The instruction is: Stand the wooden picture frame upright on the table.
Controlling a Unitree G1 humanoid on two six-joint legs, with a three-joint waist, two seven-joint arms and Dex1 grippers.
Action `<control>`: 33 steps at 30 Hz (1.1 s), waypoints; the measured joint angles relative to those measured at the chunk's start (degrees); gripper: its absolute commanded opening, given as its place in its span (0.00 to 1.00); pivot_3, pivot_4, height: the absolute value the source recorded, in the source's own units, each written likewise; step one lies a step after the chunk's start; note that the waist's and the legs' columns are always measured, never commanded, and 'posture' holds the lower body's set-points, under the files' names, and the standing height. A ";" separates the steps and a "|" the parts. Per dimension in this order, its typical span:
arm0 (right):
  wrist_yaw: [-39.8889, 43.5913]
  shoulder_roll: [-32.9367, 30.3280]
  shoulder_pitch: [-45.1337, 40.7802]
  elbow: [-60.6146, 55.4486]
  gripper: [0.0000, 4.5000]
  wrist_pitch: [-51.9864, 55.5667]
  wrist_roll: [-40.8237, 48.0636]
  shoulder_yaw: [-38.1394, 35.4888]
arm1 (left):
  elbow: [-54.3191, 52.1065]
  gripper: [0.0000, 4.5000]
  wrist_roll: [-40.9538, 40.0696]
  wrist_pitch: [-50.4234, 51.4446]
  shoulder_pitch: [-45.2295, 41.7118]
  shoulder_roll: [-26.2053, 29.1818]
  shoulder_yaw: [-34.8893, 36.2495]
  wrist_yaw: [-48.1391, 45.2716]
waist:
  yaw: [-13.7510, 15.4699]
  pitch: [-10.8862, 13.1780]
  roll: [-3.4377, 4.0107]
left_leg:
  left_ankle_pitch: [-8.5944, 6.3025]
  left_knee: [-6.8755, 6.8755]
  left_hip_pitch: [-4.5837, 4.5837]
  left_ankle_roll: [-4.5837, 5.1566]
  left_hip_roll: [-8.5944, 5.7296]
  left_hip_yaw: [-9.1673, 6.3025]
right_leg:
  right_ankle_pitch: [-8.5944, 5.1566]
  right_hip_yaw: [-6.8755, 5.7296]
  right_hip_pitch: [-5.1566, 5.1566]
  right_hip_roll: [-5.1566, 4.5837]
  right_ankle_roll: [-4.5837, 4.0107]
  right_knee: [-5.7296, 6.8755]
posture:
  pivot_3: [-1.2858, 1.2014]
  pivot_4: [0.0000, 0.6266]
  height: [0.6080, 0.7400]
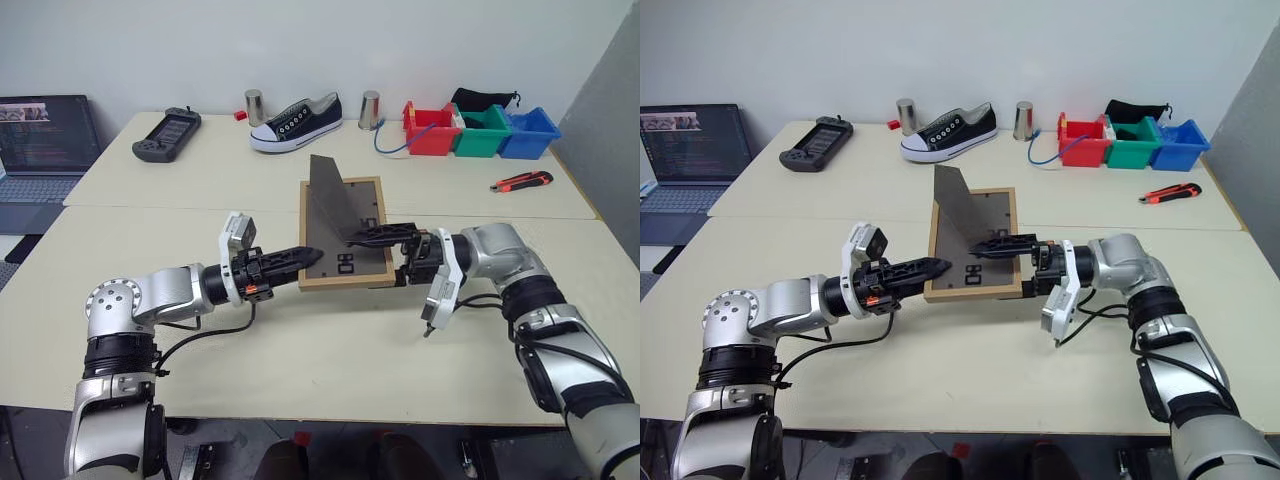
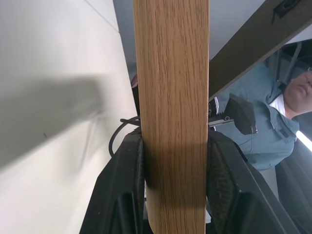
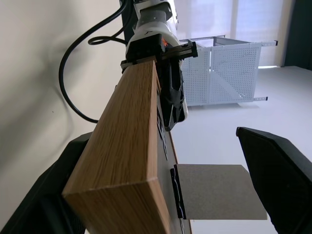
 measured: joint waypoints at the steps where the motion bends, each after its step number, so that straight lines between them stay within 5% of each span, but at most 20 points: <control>1: -1.93 -0.67 0.00 0.01 0.83 0.00 -1.75 0.14 | -0.15 0.29 -0.31 -0.40 0.25 0.08 -0.06 0.00 | 0.00 0.00 0.00 | 0.00 0.00 0.00 0.00 0.00 0.01 | 0.00 0.01 0.00 0.00 0.00 0.00 | 0.52 0.24 1.00; 10: -17.77 -3.57 -0.89 0.15 0.36 -0.22 -17.39 0.91 | -2.32 0.29 -1.02 -2.23 1.58 1.27 -0.71 -0.79 | -0.35 0.00 0.01 | 0.00 -0.03 0.01 -0.01 0.00 0.06 | 0.00 0.05 -0.02 0.02 0.00 0.00 | 0.52 0.24 1.00; 22: -38.71 -5.88 -3.98 -0.63 0.32 -0.72 -36.72 2.17 | -4.65 0.29 -1.66 -5.25 2.84 2.16 -2.64 -0.98 | -0.33 -0.01 0.01 | 0.01 -0.04 0.02 -0.02 -0.01 0.08 | 0.00 0.07 -0.03 0.03 0.00 0.01 | 0.52 0.24 1.00; 26: -46.58 -7.33 -4.37 -1.61 0.32 0.86 -40.82 4.13 | -7.74 0.54 -1.60 -6.34 3.43 2.96 -3.37 -0.91 | -0.30 -0.01 0.01 | 0.01 -0.04 0.02 -0.02 -0.02 0.11 | 0.00 0.09 -0.03 0.03 0.00 0.01 | 0.52 0.24 1.00; 33: -58.35 -9.97 -5.64 -1.62 0.32 5.66 -46.74 9.69 | -10.28 0.84 -1.61 -6.84 3.57 5.76 -4.61 -1.98 | -0.31 -0.01 0.01 | 0.01 -0.07 0.02 -0.02 -0.01 0.15 | 0.00 0.12 -0.07 0.05 0.00 0.03 | 0.52 0.24 1.00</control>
